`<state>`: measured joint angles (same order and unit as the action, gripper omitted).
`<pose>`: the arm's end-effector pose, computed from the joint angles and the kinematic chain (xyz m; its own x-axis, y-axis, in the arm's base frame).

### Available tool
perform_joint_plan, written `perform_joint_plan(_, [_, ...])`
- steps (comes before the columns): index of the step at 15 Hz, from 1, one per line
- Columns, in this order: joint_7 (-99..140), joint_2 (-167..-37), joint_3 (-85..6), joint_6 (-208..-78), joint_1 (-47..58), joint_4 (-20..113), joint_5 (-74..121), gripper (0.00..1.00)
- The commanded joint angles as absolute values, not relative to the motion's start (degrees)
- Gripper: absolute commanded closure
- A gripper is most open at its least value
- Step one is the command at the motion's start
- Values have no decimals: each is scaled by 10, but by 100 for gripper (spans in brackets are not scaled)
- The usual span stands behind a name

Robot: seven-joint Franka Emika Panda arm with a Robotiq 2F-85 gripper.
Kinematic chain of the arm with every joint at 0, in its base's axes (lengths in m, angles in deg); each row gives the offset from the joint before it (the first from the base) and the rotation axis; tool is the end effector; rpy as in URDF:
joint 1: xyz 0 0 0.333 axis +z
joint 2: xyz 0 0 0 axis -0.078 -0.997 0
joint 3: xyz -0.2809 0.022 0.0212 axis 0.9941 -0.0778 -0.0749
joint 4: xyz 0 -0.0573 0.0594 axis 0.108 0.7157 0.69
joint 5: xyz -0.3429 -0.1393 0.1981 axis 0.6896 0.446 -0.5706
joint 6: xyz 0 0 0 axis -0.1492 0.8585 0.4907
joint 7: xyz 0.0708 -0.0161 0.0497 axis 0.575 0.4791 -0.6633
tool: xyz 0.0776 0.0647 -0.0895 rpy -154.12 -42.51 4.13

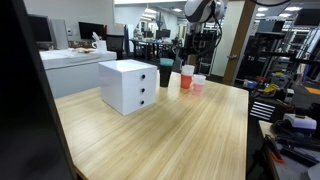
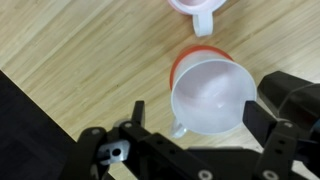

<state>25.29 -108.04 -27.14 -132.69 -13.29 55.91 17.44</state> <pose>0.5491 -0.3634 0.2733 0.7118 -0.7020 0.0229 -0.7019 -0.7096 0.0618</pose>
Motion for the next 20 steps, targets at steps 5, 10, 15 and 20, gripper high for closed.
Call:
perform_joint_plan(5, [252,-1110,-286,-1319,-138,523,157,0])
perform_joint_plan(10, [255,-1104,-286,-1319,-136,528,158,0])
perform_joint_plan(15, [260,-1086,-280,-1314,-133,544,167,0])
perform_joint_plan(20, [262,-1069,-275,-1306,-129,562,177,0])
